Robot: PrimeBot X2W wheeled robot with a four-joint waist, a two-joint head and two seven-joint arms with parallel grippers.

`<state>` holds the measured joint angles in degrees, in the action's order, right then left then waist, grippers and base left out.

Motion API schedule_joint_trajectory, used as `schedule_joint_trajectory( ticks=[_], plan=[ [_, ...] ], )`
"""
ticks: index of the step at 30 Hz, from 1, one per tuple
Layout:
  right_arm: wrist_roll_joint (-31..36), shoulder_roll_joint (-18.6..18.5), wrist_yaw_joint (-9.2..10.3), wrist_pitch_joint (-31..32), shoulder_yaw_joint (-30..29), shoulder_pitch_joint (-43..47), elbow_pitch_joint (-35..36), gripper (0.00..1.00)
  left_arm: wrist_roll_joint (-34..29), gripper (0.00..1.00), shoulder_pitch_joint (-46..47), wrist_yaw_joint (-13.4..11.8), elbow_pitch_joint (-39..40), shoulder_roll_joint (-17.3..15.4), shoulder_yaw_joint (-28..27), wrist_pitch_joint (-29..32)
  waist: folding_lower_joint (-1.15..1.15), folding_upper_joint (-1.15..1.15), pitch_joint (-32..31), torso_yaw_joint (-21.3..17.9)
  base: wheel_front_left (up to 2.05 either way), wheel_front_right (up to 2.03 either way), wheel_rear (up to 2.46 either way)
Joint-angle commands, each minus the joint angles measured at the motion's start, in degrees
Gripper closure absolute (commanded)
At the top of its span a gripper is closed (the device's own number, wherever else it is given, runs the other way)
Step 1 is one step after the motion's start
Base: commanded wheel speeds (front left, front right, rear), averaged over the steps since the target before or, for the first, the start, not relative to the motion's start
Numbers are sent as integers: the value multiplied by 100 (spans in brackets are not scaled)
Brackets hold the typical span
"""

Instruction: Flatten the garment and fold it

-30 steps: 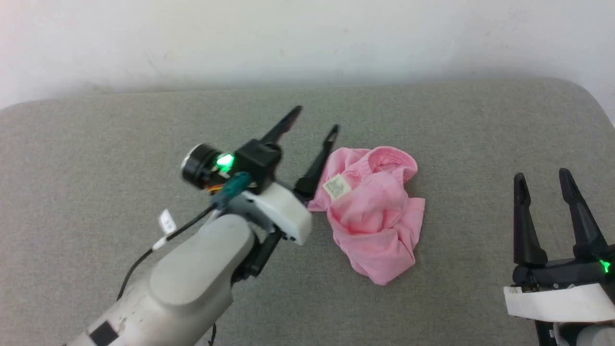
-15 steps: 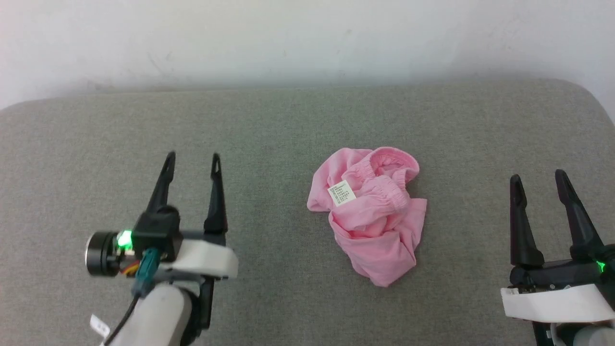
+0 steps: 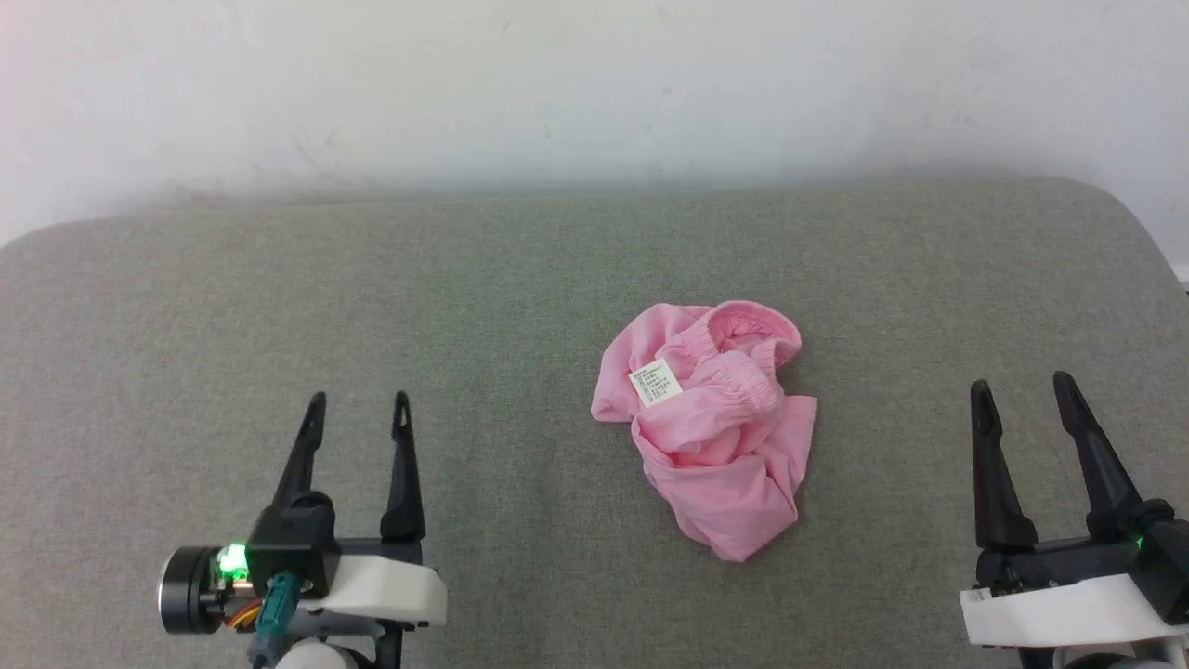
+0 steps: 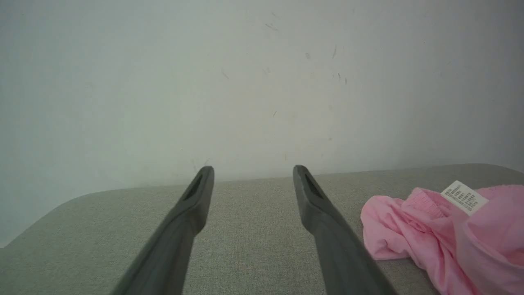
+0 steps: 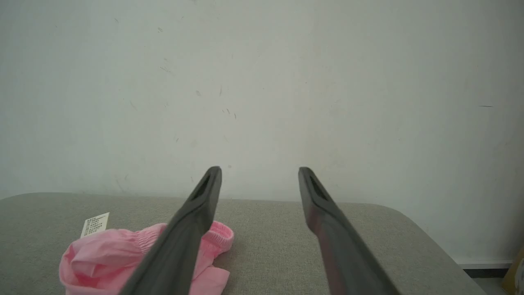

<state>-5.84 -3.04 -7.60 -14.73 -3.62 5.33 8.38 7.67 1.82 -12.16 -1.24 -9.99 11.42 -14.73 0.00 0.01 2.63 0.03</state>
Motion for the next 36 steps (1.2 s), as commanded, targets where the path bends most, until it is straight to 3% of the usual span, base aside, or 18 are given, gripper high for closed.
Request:
schedule_joint_trajectory(
  ticks=[1,13,20,26,31,32,36],
  plan=[
    [28,16,11,-27,-4,73,-22,0,-108,0,-93,44,26,77,-98,-27,0,-1,-20,19,0,0,0],
    [97,16,11,-27,-19,-76,72,0,-462,0,-217,378,43,361,-464,-27,0,-1,-142,71,0,0,0],
    [420,-47,11,-27,-2,-925,487,0,-560,0,-201,469,125,428,-560,-27,0,-1,-101,114,0,0,0],
    [219,-1046,11,-27,610,-2189,-23,0,-614,0,-78,518,138,473,-590,-27,0,-1,60,148,0,0,0],
    [-417,-2236,11,204,1970,-3301,-1397,0,-623,0,37,551,143,536,-531,-27,0,-1,243,284,0,0,0],
    [-417,-2236,11,204,1970,-3301,-1397,0,-623,0,37,551,143,536,-531,-27,0,-1,243,284,0,0,0],
    [-1290,-3205,11,1589,3546,-4357,-2138,0,-617,0,187,558,163,590,-462,-27,0,-1,492,463,0,0,0]
  ],
)
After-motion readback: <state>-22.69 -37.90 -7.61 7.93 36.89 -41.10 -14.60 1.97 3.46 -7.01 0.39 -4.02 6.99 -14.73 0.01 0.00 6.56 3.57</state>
